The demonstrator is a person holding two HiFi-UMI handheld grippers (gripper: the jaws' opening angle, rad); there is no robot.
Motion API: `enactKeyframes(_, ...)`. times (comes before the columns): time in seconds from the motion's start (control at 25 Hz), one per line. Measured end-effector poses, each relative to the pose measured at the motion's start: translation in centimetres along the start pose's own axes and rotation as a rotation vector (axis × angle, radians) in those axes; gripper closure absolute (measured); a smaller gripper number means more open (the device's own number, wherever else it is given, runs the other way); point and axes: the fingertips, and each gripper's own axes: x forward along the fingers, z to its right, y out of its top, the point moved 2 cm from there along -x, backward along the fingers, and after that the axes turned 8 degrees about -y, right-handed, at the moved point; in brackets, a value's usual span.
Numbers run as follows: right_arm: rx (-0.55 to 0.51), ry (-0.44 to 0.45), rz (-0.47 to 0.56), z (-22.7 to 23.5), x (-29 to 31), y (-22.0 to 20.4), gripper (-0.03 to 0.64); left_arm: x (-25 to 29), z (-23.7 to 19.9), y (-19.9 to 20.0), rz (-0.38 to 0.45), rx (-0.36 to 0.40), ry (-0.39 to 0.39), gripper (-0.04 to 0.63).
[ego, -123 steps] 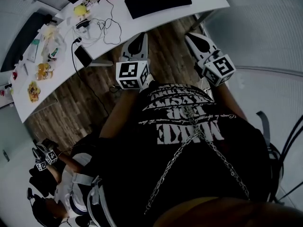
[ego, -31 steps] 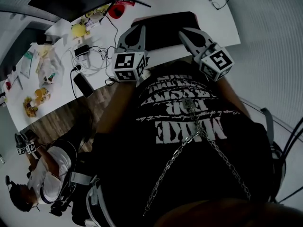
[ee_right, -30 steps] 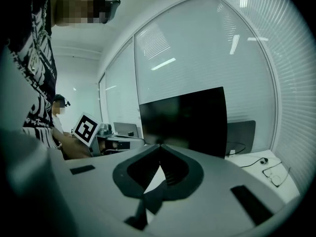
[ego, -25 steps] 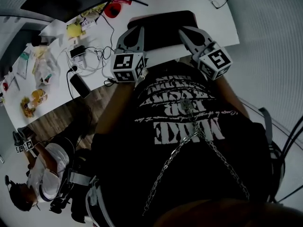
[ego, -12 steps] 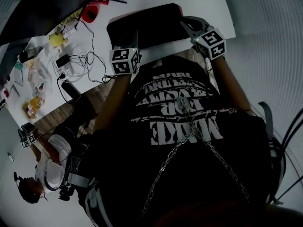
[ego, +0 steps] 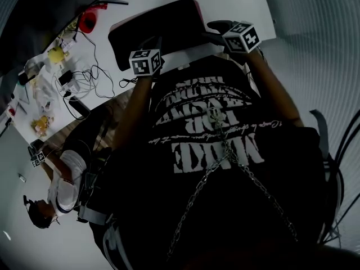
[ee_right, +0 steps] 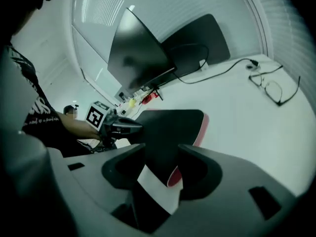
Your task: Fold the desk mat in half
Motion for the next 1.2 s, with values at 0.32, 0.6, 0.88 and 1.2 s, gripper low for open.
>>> enactKeyframes(0.32, 0.097, 0.211, -0.133, 0.5, 2.6, -4.4, 0.409, 0.2, -0.4, -0.4, 0.018, -0.084, 0.044, 0.588)
enactKeyframes(0.6, 0.267, 0.367, -0.085, 3.1, 3.8, -2.0, 0.410, 0.3, 0.7, -1.6, 0.001, -0.082, 0.053, 0.588)
enactKeyframes(0.88, 0.264, 0.460, -0.149, 2.9, 5.7, -1.5, 0.410, 0.2, 1.1, -2.0, -0.006, -0.073, 0.056, 0.588)
enactKeyframes(1.2, 0.219, 0.516, -0.159, 1.4, 5.5, 0.6, 0.411, 0.1, 1.0, -1.6, -0.019, -0.045, 0.032, 0.588)
